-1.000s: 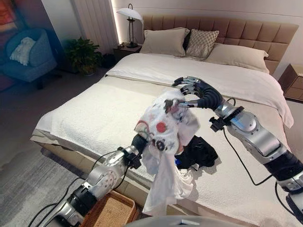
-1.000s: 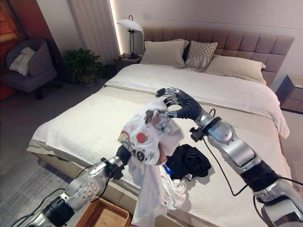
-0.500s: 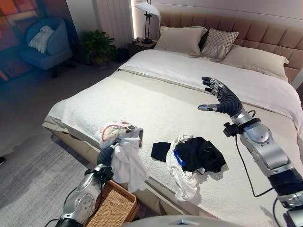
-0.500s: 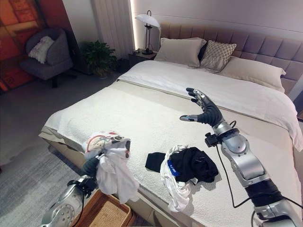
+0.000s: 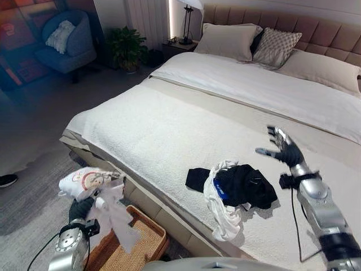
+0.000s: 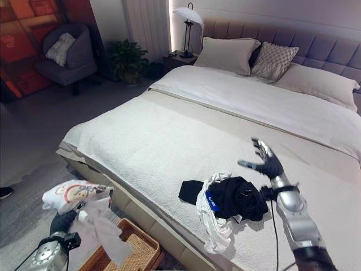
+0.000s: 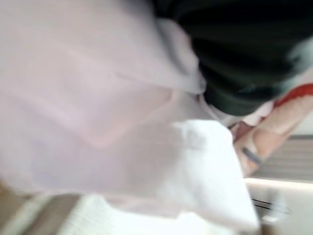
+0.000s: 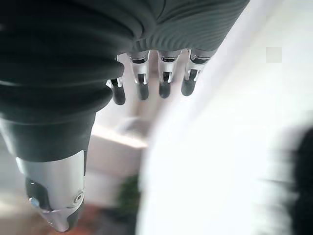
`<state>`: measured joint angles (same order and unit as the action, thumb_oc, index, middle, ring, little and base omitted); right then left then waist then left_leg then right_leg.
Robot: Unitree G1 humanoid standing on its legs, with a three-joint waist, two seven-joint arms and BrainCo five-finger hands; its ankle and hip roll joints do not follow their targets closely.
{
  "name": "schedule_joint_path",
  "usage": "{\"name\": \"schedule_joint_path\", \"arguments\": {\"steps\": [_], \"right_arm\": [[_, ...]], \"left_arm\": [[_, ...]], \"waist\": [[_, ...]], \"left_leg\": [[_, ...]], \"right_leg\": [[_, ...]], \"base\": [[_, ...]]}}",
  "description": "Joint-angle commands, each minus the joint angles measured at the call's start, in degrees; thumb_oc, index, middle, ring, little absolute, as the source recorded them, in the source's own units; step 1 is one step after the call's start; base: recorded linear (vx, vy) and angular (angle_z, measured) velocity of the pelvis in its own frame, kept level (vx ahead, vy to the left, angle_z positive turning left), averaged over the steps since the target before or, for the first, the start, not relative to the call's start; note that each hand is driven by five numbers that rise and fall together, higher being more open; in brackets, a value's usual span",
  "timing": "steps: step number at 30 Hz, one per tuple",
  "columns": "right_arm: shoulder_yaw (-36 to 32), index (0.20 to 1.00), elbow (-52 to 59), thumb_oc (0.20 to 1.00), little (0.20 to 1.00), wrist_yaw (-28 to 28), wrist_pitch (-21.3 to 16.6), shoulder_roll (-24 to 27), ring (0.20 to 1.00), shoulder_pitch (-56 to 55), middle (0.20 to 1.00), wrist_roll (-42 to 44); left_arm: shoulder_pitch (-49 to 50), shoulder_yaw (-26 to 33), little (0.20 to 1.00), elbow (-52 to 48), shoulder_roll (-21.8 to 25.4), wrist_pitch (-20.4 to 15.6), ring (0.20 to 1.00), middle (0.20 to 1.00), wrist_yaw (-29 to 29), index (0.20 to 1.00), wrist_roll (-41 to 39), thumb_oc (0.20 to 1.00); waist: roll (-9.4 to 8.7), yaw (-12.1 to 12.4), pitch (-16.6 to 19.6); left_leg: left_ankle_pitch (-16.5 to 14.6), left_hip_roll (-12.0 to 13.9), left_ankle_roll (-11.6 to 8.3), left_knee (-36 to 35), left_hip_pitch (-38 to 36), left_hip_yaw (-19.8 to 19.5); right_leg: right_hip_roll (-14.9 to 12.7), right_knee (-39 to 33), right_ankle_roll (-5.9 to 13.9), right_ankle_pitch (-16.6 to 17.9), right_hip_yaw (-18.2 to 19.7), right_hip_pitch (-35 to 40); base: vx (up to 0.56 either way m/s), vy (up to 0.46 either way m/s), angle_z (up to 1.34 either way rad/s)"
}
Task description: Pick up clothes into the bucket
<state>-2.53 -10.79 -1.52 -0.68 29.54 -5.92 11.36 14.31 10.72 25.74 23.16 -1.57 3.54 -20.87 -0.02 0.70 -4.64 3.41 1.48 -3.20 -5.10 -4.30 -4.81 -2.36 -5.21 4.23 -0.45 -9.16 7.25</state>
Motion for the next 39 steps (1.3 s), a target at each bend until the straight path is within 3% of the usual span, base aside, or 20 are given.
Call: {"name": "schedule_joint_path", "arguments": {"steps": [1, 2, 9, 10, 16, 29, 36, 37, 38, 39], "right_arm": [[-2.15, 1.000, -5.12, 1.000, 1.000, 2.99, -2.30, -1.57, 1.000, 1.71, 1.000, -5.37], [-2.42, 1.000, -11.42, 1.000, 1.000, 5.38, -1.94, -1.81, 1.000, 0.78, 1.000, -8.75], [-0.03, 1.000, -24.26, 1.000, 1.000, 9.72, -1.25, -3.30, 1.000, 1.13, 1.000, -13.40], [0.94, 1.000, -27.31, 1.000, 1.000, 10.23, -1.17, -3.98, 1.000, 1.31, 1.000, -13.79], [4.23, 1.000, -34.64, 1.000, 1.000, 12.21, -1.78, -5.35, 1.000, 2.82, 1.000, -13.44], [9.59, 1.000, -33.10, 1.000, 1.000, 14.79, -4.14, -5.98, 1.000, 5.88, 1.000, -9.40], [10.87, 1.000, -31.30, 1.000, 1.000, 15.05, -4.40, -5.95, 1.000, 6.54, 1.000, -8.62], [10.98, 1.000, -31.11, 1.000, 1.000, 15.21, -4.29, -6.00, 1.000, 6.79, 1.000, -8.44], [11.23, 1.000, -31.15, 1.000, 1.000, 15.15, -4.26, -6.07, 1.000, 7.01, 1.000, -8.40], [11.23, 1.000, -31.16, 1.000, 1.000, 15.15, -4.27, -6.07, 1.000, 7.02, 1.000, -8.40]], "left_arm": [[-4.84, 2.97, 0.200, 2.40, 4.69, -3.86, 0.200, 0.200, 1.75, 0.200, 6.34, 0.200], [-6.05, 2.19, 0.200, 5.18, 5.56, -3.60, 0.200, 0.200, 3.03, 0.200, 9.78, 0.200], [-11.85, -1.87, 0.200, 13.49, 7.79, -2.70, 0.200, 0.200, 8.05, 0.200, 15.76, 0.200], [-13.78, -2.84, 0.200, 16.18, 8.57, -2.48, 0.200, 0.200, 9.77, 0.200, 16.94, 0.200], [-18.86, -5.77, 0.200, 21.40, 11.36, -1.88, 0.200, 0.200, 14.22, 0.200, 18.87, 0.200], [-28.83, -12.64, 0.200, 24.95, 20.48, 1.09, 0.200, 0.200, 19.82, 0.200, 27.70, 0.200], [-30.48, -13.51, 0.200, 24.70, 23.76, 2.84, 0.200, 0.200, 20.05, 0.200, 31.10, 0.200], [-30.94, -13.74, 0.489, 25.34, 24.13, 3.90, 0.489, 0.489, 20.31, 0.489, 31.98, 0.489], [-31.47, -13.91, 1.000, 25.76, 24.00, 4.36, 1.000, 1.000, 20.47, 1.000, 32.17, 1.000], [-31.49, -13.92, 1.000, 25.77, 24.00, 4.36, 1.000, 1.000, 20.47, 1.000, 32.16, 1.000]], "waist": [[-2.91, 0.22, -0.35], [-3.14, -0.31, -1.72], [-4.57, -1.63, -7.53], [-5.27, -2.00, -9.45], [-7.80, -2.93, -13.26], [-11.94, -4.39, -21.10], [-13.65, -4.82, -22.91], [-13.97, -4.80, -23.17], [-14.10, -4.82, -23.34], [-14.10, -4.81, -23.35]], "left_leg": [[-3.52, -2.48, 1.98, 2.90, 0.45, 0.94], [-3.36, -2.44, 1.96, 3.42, 1.57, 0.99], [-2.86, -2.45, 2.05, 6.78, 7.40, 1.32], [-2.68, -2.42, 2.02, 8.38, 9.88, 1.56], [-2.44, -1.74, 1.89, 12.37, 16.94, 2.35], [-1.88, -0.83, 1.93, 16.73, 27.44, 2.53], [-1.90, -0.56, 1.85, 18.23, 31.15, 2.39], [-1.98, -0.57, 1.84, 18.39, 31.50, 2.23], [-2.02, -0.64, 1.86, 18.48, 31.69, 2.17], [-2.03, -0.64, 1.86, 18.49, 31.70, 2.17]], "right_leg": [[-2.58, 2.79, 2.11, 0.78, 0.62, -1.64], [-2.54, 3.52, 2.10, 0.75, 0.50, -2.84], [-2.40, 5.80, 2.14, 1.78, 1.05, -8.58], [-2.35, 6.45, 2.12, 2.45, 1.42, -10.98], [-2.06, 7.91, 2.24, 4.64, 2.92, -17.64], [-1.49, 8.97, 2.80, 7.31, 4.04, -27.07], [-0.99, 7.99, 3.16, 8.88, 4.31, -29.70], [-0.91, 7.73, 3.22, 8.93, 4.33, -29.80], [-0.89, 7.60, 3.24, 8.94, 4.27, -29.85], [-0.88, 7.60, 3.24, 8.94, 4.26, -29.85]], "base": [[-0.14, 0.051, 0.05], [-0.07, 0.020, 0.03], [-0.16, 0.022, -0.01], [-0.19, 0.025, -0.07], [-0.12, 0.025, -0.14], [-0.07, 0.014, -0.05], [-0.03, 0.006, -0.01], [0.00, 0.000, 0.00], [0.00, 0.000, 0.00], [0.00, 0.000, 0.00]]}}
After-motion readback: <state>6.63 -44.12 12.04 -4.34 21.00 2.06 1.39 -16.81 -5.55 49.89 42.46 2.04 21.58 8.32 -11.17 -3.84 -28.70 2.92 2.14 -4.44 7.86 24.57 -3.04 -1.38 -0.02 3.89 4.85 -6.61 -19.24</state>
